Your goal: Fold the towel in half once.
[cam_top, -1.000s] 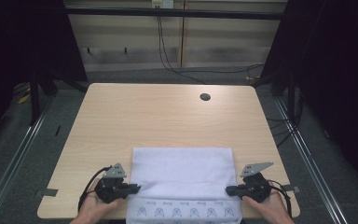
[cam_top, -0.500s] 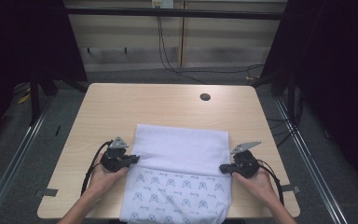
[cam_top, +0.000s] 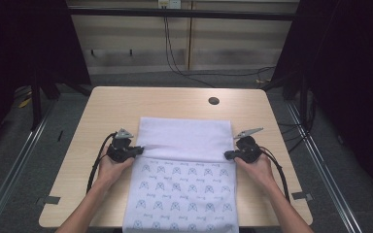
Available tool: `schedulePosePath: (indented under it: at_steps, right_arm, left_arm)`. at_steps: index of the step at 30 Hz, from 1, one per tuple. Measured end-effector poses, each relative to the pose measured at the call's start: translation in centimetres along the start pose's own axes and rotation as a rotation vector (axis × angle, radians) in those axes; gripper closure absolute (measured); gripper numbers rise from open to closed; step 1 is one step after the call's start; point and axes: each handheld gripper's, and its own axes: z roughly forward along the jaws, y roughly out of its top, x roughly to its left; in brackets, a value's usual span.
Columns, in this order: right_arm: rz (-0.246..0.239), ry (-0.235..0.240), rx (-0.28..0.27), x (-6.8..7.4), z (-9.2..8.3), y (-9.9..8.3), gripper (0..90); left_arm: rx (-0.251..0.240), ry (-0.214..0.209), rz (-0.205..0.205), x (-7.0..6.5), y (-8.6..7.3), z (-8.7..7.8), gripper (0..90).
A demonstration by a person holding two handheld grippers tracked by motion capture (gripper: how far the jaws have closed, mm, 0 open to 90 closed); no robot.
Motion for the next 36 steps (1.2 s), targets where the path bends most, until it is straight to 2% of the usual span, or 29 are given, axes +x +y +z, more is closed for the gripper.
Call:
schedulePosePath:
  at_steps: [5, 7, 8, 9, 12, 13, 15, 16, 17, 20, 22, 23, 24, 25, 26, 27, 29, 31, 32, 33, 34, 36]
  right_arm:
    - [0.043, -0.026, -0.039, -1.9, 1.8, 2.1, 87.2]
    - [0.051, -0.029, -0.044, -2.2, 2.0, 2.4, 87.1]
    - [0.059, -0.031, -0.048, -2.5, 2.3, 2.8, 87.2]
    - [0.08, -0.043, -0.049, -3.0, 2.6, 3.3, 87.2]
    - [0.09, -0.06, -0.053, -3.5, 3.0, 3.9, 87.2]
    - [0.09, -0.072, -0.058, -3.7, 3.2, 4.1, 87.2]
    - [0.086, -0.12, -0.061, -3.6, 3.6, 4.7, 87.1]
    - [0.066, -0.151, -0.055, -3.4, 3.8, 5.0, 87.1]
    - [0.055, -0.185, -0.047, -3.2, 4.0, 5.3, 87.1]
    - [0.084, -0.171, -0.057, -3.8, 4.3, 5.7, 87.1]
    - [0.109, -0.165, -0.061, -4.2, 4.4, 5.9, 87.1]
    - [0.084, -0.193, -0.025, -4.0, 4.5, 6.5, 87.0]
    - [0.084, -0.193, -0.025, -4.0, 4.5, 6.5, 87.0]
    - [0.072, -0.212, -0.005, -3.7, 4.5, 6.9, 87.0]
    - [0.073, -0.222, -0.015, -3.7, 4.5, 7.1, 87.0]
    - [0.088, -0.211, -0.018, -3.9, 4.6, 7.1, 87.1]
    - [0.12, -0.181, -0.06, -4.4, 4.5, 7.0, 87.3]
    - [0.158, -0.121, -0.141, -4.9, 3.7, 7.1, 87.3]
    - [0.168, -0.1, -0.175, -5.0, 3.1, 7.3, 87.4]
    - [0.174, -0.056, -0.235, -5.2, 1.9, 7.6, 87.4]
    - [0.174, -0.056, -0.235, -5.2, 1.9, 7.6, 87.4]
    - [0.169, -0.018, -0.28, -5.2, 0.6, 7.8, 87.4]
  left_arm:
    - [0.022, 0.049, 0.02, 1.4, 1.7, 1.3, 87.4]
    - [0.005, 0.059, 0.002, 2.0, 2.0, 1.8, 87.4]
    - [-0.021, 0.053, -0.036, 2.2, 2.1, 2.1, 87.4]
    - [-0.027, 0.051, -0.037, 2.5, 2.3, 2.3, 87.4]
    - [-0.03, 0.057, -0.029, 3.3, 2.7, 2.7, 87.4]
    - [-0.037, 0.058, -0.042, 3.5, 2.8, 2.9, 87.4]
    - [-0.056, 0.064, -0.072, 3.7, 3.1, 3.4, 87.4]
    - [-0.053, 0.066, -0.094, 3.9, 3.3, 3.6, 87.3]
    - [-0.042, 0.07, -0.086, 4.0, 3.4, 3.6, 87.4]
    - [-0.02, 0.092, -0.046, 3.9, 3.9, 3.7, 87.4]
    - [-0.024, 0.095, -0.054, 4.2, 4.2, 4.0, 87.4]
    - [-0.016, 0.088, -0.081, 4.6, 4.4, 4.2, 87.4]
    - [-0.02, 0.092, -0.103, 4.8, 4.6, 4.4, 87.4]
    - [-0.03, 0.111, -0.108, 4.6, 4.7, 4.6, 87.3]
    - [-0.027, 0.118, -0.093, 4.5, 4.7, 4.6, 87.3]
    - [-0.026, 0.119, -0.089, 4.5, 4.7, 4.6, 87.3]
    - [-0.038, 0.089, -0.129, 4.7, 4.6, 4.3, 87.5]
    - [-0.043, 0.069, -0.118, 4.8, 4.6, 3.8, 87.5]
    - [-0.059, 0.034, -0.131, 4.7, 4.6, 3.5, 87.5]
    - [-0.075, 0.025, -0.126, 4.6, 4.7, 3.0, 87.5]
    - [-0.084, 0.022, -0.113, 4.5, 4.9, 2.4, 87.5]
    - [-0.13, -0.026, -0.105, 4.5, 5.4, 0.7, 87.5]
